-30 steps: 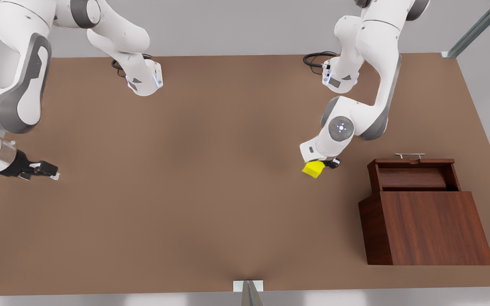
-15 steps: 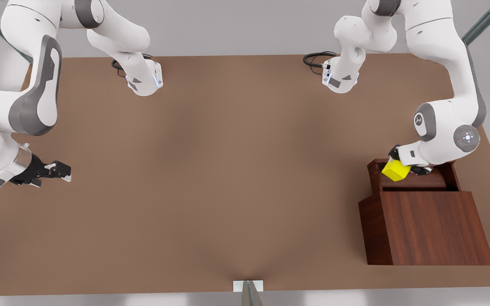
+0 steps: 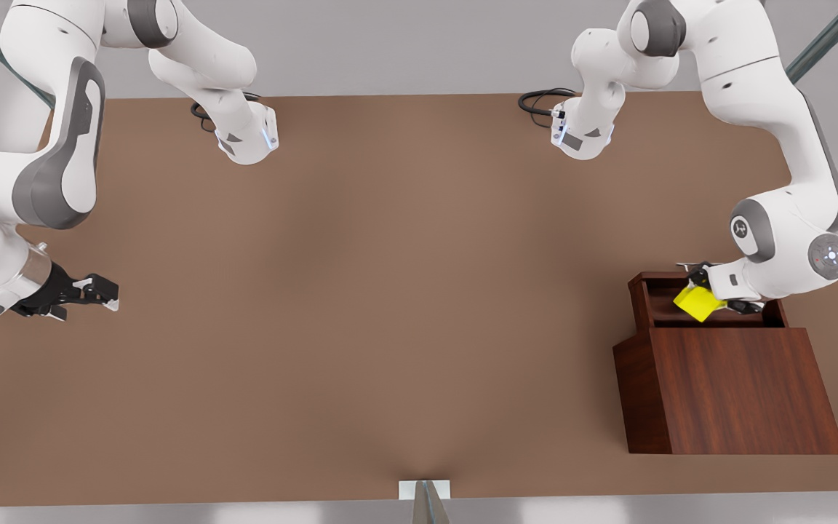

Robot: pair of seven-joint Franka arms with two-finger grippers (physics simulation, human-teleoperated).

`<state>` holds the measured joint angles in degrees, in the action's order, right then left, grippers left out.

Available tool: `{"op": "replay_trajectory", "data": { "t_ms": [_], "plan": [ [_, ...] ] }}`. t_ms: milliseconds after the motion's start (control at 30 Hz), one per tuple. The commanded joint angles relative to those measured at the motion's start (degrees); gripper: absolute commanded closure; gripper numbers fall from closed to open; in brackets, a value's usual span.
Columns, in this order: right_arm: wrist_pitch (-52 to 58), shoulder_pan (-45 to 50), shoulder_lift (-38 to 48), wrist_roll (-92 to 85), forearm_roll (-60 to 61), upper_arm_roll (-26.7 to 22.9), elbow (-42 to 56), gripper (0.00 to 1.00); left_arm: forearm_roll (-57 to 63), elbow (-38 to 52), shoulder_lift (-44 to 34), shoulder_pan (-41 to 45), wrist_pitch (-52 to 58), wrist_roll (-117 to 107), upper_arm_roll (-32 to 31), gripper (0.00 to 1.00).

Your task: Open the drawer with left arm, place the square in the middle with right arm, and place the square in the drawer with left arm

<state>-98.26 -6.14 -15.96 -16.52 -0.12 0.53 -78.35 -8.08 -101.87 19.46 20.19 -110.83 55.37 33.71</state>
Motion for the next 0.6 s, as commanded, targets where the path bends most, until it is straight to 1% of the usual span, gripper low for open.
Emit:
{"op": "replay_trajectory", "data": {
  "t_ms": [0,67,100,167,200,300,333,367,400,433,467,567],
  "plan": [
    [0.0,0.0,0.1,0.1,-0.8,0.0,0.0,0.0,-0.3,0.0,0.0,0.0,0.0,0.0,0.0,0.0],
    [1.5,0.0,1.2,1.2,-0.9,0.1,0.1,0.0,-0.3,0.0,0.0,0.1,0.2,-0.1,0.0,0.0],
    [3.4,0.0,2.1,6.4,-0.4,0.0,0.1,0.0,-0.3,1.1,-0.6,0.3,1.0,-3.2,-0.1,0.0],
    [3.9,0.1,3.2,8.4,-0.2,-0.6,0.3,0.0,-0.4,6.6,-0.7,0.9,6.7,-18.4,-1.0,0.0],
    [4.1,-0.9,3.9,8.2,-0.2,-0.7,0.2,0.0,-0.1,10.8,-0.7,1.2,10.4,-27.1,-2.9,0.0],
    [4.8,-0.8,4.4,8.3,-0.2,-0.5,0.3,0.0,0.4,17.6,-1.9,1.2,11.9,-49.7,-7.9,0.0],
    [5.9,-0.9,4.4,8.3,-0.2,-0.6,0.3,0.0,1.4,19.2,-2.6,-0.4,11.3,-55.6,-12.7,0.0],
    [5.6,-0.8,4.6,8.3,-0.7,-0.5,0.4,0.0,6.7,19.3,-4.5,-7.4,11.3,-59.8,-23.1,0.0],
    [5.8,-0.9,4.6,8.2,-0.8,-0.6,0.3,0.0,9.0,18.9,-6.2,-11.4,11.2,-61.7,-29.2,0.0],
    [5.8,-0.9,4.8,8.1,-0.8,-0.6,1.5,0.0,10.8,17.6,-8.8,-14.4,11.3,-62.7,-33.8,0.0],
    [5.7,-0.9,4.6,8.0,-0.9,-0.5,1.6,0.0,10.8,16.2,-10.5,-16.1,11.3,-62.8,-36.3,0.0],
    [5.9,-0.6,4.5,8.1,-0.8,-0.3,1.4,0.0,10.8,15.8,-11.2,-16.6,11.6,-63.9,-38.4,0.0]
  ]
}}
